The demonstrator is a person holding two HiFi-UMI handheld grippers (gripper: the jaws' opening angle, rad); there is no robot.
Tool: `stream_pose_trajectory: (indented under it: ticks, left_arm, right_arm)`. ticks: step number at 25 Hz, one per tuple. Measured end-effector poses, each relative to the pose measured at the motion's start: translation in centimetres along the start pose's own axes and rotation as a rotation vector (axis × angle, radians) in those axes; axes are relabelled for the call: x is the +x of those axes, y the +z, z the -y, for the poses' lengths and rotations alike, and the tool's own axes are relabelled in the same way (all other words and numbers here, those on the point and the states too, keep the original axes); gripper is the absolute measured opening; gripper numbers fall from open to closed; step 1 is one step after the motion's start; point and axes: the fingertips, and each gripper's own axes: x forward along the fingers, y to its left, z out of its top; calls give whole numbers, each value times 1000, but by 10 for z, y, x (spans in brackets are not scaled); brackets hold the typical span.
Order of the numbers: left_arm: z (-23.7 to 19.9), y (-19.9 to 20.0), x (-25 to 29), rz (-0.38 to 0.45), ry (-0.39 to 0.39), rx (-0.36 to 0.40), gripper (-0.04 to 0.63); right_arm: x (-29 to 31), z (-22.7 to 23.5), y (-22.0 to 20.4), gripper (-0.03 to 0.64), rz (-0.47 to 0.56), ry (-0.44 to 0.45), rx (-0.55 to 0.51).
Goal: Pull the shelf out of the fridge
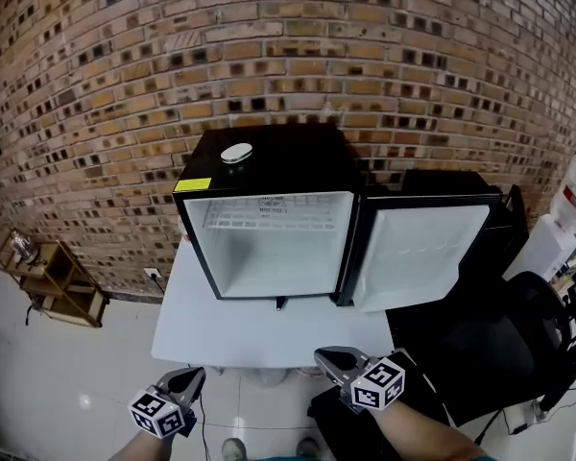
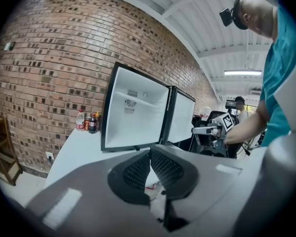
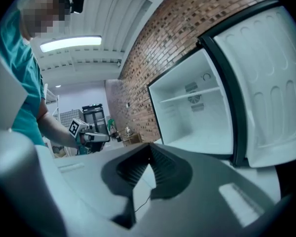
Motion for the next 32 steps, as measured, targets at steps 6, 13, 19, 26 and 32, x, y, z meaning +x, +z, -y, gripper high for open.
stream_pose_trajectory:
  ticks: [6,13,19,26,32]
  left_arm:
    - [-43,-7,49,11,-84,-8,-18]
    - [-92,-13,96,38,-153,-23,-18]
    - [-101,-30,124,58,-163,-7,-18]
    - [-106,-14,147,110,-158,21,-18]
    - [-100,3,156,136,-183,51,-18]
  right_arm:
    - [42,38,0,2,42,-84,35]
    - [98,72,22,3,175,-129,135]
    - [136,95,74,77,341,-23,300]
    - [153,149,143,174,512,22,512]
    - [160,190,166,219,596,10,678]
